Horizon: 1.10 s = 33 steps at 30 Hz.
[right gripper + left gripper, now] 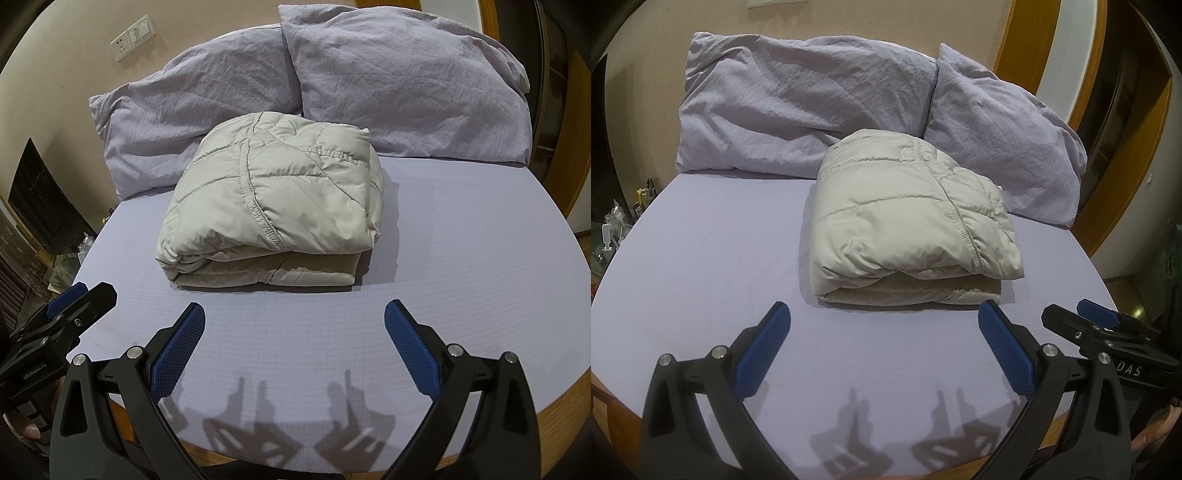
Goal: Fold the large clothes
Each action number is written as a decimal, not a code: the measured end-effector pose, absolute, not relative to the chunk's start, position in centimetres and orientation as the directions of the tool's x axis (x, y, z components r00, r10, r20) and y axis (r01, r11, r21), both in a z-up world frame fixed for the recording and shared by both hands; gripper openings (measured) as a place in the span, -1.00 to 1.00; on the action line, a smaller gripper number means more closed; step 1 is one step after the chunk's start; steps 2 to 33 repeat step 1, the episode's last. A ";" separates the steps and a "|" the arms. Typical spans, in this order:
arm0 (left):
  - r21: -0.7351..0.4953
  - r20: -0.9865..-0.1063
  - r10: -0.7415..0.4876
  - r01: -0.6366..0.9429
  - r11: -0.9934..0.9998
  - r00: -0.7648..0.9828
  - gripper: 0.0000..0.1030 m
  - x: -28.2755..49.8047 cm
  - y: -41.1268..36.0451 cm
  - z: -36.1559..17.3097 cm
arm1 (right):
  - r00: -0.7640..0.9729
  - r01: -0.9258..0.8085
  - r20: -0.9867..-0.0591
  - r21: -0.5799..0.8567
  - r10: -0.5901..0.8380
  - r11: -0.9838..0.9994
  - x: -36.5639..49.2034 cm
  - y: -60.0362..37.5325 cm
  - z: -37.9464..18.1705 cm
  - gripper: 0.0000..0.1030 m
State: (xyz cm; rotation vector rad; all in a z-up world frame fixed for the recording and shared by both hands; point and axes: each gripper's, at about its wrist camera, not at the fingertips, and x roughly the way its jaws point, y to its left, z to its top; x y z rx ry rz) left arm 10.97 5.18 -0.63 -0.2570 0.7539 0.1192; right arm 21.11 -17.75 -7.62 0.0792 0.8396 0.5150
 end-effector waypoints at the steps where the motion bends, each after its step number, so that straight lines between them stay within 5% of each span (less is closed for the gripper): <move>1: -0.187 -0.690 0.014 -0.198 0.962 0.723 0.96 11.0 5.2 -0.6 | 0.553 -0.403 -0.691 0.267 0.465 0.875 21.1 -17.7 -7.6 0.93; 33: -0.187 -0.690 0.014 -0.198 0.962 0.723 0.96 11.0 5.2 -0.6 | 0.553 -0.403 -0.691 0.267 0.465 0.875 21.1 -17.7 -7.6 0.93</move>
